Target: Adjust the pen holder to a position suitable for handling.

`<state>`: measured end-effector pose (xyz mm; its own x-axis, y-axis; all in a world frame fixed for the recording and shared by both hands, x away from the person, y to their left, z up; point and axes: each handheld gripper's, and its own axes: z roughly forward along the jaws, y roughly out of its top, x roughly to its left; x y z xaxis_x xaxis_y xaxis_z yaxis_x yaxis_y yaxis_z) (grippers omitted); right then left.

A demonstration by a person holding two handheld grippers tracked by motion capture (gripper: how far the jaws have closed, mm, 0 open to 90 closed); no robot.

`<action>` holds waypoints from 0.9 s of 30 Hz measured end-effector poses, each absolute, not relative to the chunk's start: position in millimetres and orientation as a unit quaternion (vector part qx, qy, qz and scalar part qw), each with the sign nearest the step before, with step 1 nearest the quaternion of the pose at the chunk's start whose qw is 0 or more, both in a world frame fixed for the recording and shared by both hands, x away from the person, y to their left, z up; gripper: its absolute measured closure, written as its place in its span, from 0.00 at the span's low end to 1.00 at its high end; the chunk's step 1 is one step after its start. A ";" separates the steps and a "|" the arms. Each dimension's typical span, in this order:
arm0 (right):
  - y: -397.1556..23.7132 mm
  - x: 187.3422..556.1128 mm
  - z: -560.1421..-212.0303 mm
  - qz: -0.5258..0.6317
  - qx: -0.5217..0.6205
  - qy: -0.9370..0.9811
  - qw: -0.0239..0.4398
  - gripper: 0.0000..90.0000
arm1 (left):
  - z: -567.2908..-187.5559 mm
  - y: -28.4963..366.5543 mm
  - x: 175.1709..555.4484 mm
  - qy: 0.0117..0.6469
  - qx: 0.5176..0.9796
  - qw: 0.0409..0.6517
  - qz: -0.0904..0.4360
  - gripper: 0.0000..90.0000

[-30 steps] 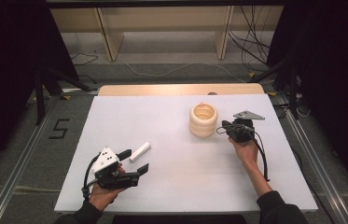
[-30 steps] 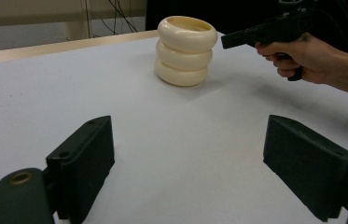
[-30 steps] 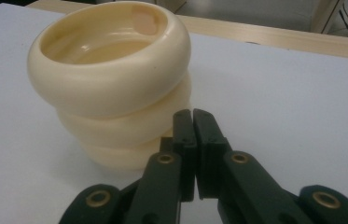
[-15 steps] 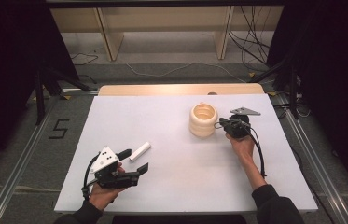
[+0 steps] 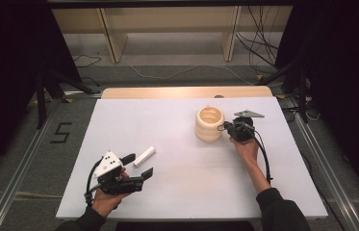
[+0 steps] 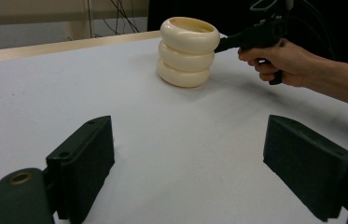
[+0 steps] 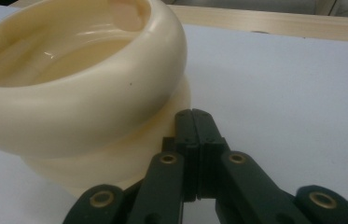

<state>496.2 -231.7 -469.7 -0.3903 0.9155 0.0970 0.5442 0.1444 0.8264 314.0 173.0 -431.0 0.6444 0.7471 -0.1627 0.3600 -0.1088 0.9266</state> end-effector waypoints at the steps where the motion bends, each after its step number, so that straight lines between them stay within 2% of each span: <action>1: -231.7 496.2 -469.7 0.416 0.505 0.723 0.223 1.00 | -430.9 173.0 314.1 0.383 0.723 0.547 0.177 0.17; 27: -186.9 501.7 -474.3 0.417 0.477 0.742 0.219 1.00 | -431.3 173.6 314.4 0.385 0.722 0.546 0.179 0.17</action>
<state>501.7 -186.9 -474.3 -0.4485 0.8909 0.0719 0.5250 0.1976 0.8278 314.4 173.6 -431.3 0.6399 0.7512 -0.1619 0.3599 -0.1069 0.9268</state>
